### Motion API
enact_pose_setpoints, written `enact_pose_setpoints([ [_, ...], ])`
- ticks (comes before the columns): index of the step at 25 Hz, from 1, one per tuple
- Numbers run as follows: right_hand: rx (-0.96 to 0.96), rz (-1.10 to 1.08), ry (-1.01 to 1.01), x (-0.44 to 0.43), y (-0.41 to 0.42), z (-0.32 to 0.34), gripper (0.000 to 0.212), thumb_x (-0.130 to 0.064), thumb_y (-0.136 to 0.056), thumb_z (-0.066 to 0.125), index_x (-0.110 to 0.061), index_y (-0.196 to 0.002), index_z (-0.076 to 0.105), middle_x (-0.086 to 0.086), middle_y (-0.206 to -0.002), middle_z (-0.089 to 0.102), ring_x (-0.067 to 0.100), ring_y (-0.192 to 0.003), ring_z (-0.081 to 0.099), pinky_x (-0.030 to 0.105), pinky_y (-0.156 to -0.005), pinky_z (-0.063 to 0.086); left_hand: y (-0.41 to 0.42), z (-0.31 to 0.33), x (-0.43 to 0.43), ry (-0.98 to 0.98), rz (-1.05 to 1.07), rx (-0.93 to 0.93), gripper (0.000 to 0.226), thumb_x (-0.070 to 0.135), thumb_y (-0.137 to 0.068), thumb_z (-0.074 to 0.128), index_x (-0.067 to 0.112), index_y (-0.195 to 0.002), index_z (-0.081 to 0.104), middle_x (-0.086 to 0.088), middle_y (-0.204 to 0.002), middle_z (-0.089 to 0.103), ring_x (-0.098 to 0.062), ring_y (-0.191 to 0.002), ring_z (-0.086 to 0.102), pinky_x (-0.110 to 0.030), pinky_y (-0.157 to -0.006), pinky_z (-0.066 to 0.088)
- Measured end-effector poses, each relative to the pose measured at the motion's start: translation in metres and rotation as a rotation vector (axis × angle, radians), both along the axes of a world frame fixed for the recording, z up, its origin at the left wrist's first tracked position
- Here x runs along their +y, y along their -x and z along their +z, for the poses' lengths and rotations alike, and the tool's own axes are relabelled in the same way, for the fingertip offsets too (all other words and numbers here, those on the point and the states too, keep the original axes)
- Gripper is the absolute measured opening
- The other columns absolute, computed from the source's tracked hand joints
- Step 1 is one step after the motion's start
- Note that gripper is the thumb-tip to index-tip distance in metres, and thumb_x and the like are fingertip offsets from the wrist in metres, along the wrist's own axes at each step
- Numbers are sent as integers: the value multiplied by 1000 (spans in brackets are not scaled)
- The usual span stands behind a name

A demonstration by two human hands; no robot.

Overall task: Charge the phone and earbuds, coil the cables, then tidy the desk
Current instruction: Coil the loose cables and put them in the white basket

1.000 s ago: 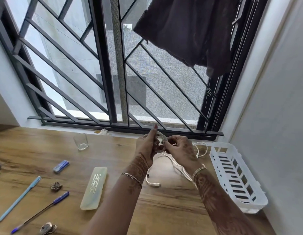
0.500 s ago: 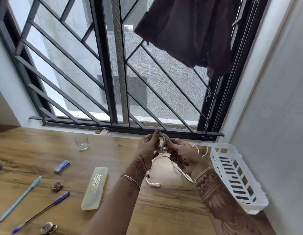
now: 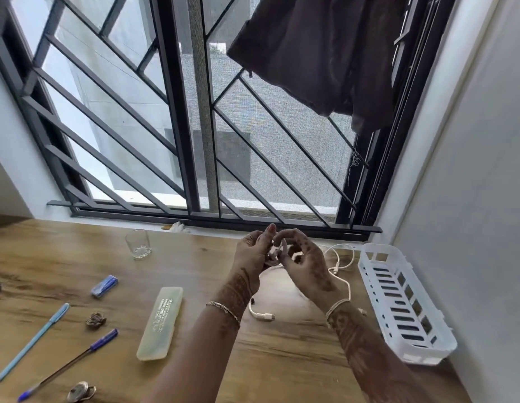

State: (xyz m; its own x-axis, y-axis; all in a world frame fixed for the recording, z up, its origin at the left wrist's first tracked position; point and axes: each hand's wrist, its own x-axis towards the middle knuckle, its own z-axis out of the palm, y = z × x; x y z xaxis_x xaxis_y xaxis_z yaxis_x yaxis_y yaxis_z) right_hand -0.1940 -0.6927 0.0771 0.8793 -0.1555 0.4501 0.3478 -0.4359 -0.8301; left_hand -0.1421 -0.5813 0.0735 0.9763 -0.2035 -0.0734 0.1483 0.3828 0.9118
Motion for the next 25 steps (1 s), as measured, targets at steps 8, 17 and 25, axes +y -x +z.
enact_pose_setpoints([
  [8, -345, -263, 197, -3, -2, -8, 20, -6, -86, 64, -20, -98, 72, -7, -100, 64, 1, -84, 63, 10, -75, 49, 2, 7, -5, -2, 14, 14, 34, 32, -89, 63, 16, -59, 65, 3, -57, 42, -3, -39, 39, -19, -45, 46],
  [17, 160, 120, -882, -14, -3, 6, 9, 3, -84, 66, -4, -89, 69, 9, -84, 74, 15, -71, 68, 22, -65, 56, 0, 12, 3, -99, 78, -44, 31, 36, -95, 52, 16, -70, 53, 2, -62, 40, -5, -42, 34, -18, -39, 38],
  [25, 137, -8, -424, -15, -5, 7, 18, 4, -77, 74, -3, -94, 69, 2, -77, 74, 5, -69, 68, 16, -67, 53, 2, 14, 1, 49, 17, -8, 35, 36, -96, 49, 16, -68, 51, 5, -56, 37, -4, -36, 30, -16, -37, 32],
])
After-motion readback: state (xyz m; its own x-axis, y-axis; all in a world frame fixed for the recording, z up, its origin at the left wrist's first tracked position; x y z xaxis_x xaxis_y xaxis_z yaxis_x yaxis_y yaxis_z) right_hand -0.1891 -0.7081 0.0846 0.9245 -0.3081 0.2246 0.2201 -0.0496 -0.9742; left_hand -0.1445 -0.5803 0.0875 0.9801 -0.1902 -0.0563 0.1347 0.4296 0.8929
